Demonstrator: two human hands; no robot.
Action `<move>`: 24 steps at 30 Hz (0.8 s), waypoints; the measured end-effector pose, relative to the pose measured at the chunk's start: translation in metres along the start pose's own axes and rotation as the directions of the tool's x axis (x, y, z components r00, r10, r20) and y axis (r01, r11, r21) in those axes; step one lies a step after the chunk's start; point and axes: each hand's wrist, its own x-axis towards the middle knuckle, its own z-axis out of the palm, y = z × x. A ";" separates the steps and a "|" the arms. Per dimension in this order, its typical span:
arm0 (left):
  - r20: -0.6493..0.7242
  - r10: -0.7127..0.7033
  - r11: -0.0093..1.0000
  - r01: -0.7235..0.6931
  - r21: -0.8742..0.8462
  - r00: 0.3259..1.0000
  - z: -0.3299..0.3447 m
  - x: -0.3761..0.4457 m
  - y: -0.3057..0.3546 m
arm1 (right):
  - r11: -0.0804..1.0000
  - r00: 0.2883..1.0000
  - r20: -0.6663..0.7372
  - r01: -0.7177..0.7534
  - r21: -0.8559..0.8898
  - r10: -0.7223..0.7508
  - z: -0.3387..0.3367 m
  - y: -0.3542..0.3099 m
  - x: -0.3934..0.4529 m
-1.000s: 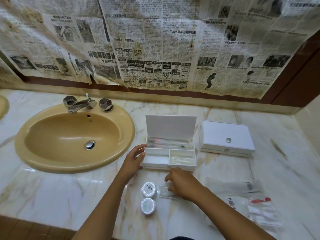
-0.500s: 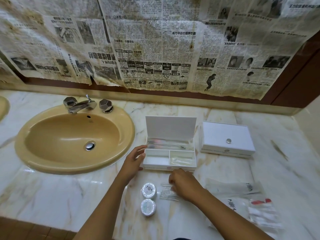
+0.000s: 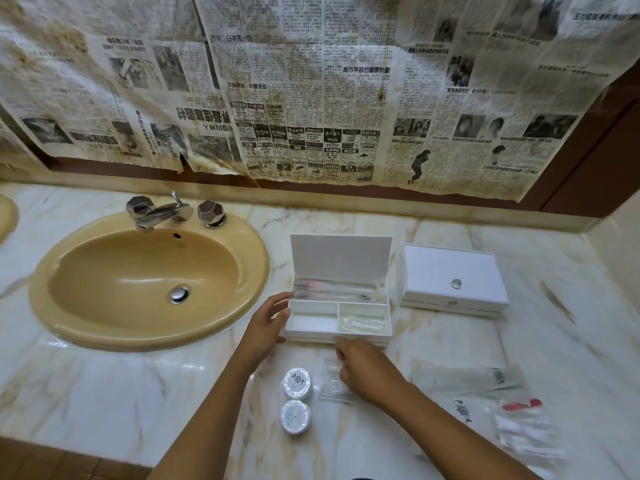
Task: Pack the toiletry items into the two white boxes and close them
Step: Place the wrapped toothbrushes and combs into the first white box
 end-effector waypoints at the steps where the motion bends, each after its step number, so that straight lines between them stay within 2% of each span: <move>1: 0.000 0.001 1.000 -0.001 0.002 1.000 0.000 0.000 0.000 | 1.000 1.000 0.000 0.002 0.011 -0.002 0.001 0.001 -0.001; 12: -0.002 0.004 1.000 -0.004 0.000 1.000 0.001 -0.001 0.001 | 0.976 0.997 0.061 0.055 -0.211 -0.043 0.012 0.006 0.000; 19: 0.005 0.006 1.000 -0.006 -0.018 1.000 0.001 -0.003 0.002 | 0.967 0.998 0.035 0.056 -0.248 -0.049 0.010 0.002 -0.001; 24: 0.008 0.005 1.000 -0.005 -0.022 1.000 0.001 -0.002 0.002 | 0.979 0.996 -0.026 0.075 -0.189 -0.082 0.000 -0.007 -0.002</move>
